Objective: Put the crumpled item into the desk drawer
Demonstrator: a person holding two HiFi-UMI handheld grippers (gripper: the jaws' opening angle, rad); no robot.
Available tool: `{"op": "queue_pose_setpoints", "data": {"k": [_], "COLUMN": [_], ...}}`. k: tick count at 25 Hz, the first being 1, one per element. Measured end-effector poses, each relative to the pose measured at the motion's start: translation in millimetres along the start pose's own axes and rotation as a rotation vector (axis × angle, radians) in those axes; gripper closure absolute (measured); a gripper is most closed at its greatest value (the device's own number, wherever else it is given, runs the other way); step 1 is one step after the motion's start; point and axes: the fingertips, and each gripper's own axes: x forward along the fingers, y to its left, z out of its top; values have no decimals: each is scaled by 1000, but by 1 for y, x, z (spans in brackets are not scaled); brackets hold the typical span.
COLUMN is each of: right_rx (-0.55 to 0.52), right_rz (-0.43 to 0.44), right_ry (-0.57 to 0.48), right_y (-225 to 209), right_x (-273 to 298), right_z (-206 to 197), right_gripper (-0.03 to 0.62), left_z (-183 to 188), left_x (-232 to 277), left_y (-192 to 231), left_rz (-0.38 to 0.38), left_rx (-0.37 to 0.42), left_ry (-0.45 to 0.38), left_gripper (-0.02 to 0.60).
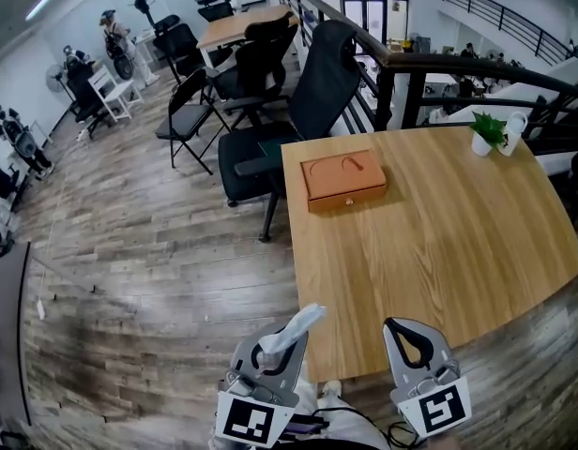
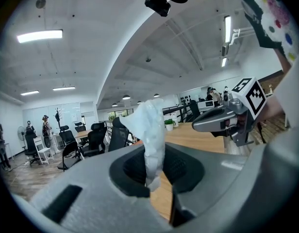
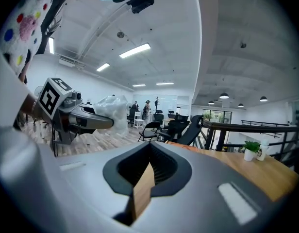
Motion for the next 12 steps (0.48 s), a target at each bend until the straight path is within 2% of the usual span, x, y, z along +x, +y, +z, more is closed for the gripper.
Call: {"op": "queue_pose_setpoints", "data": {"k": [12], "right_rx": [9], "right_rz": [-40], "right_ry": [31], "right_y": [-19], "right_x": [35], "right_z": [-9], "right_gripper": [597], "left_z": [-12], "left_x": [47], "left_y": [30], "left_rz": [-47], "left_rx": [-9], "left_ry": [-9], "left_gripper": [529]}}
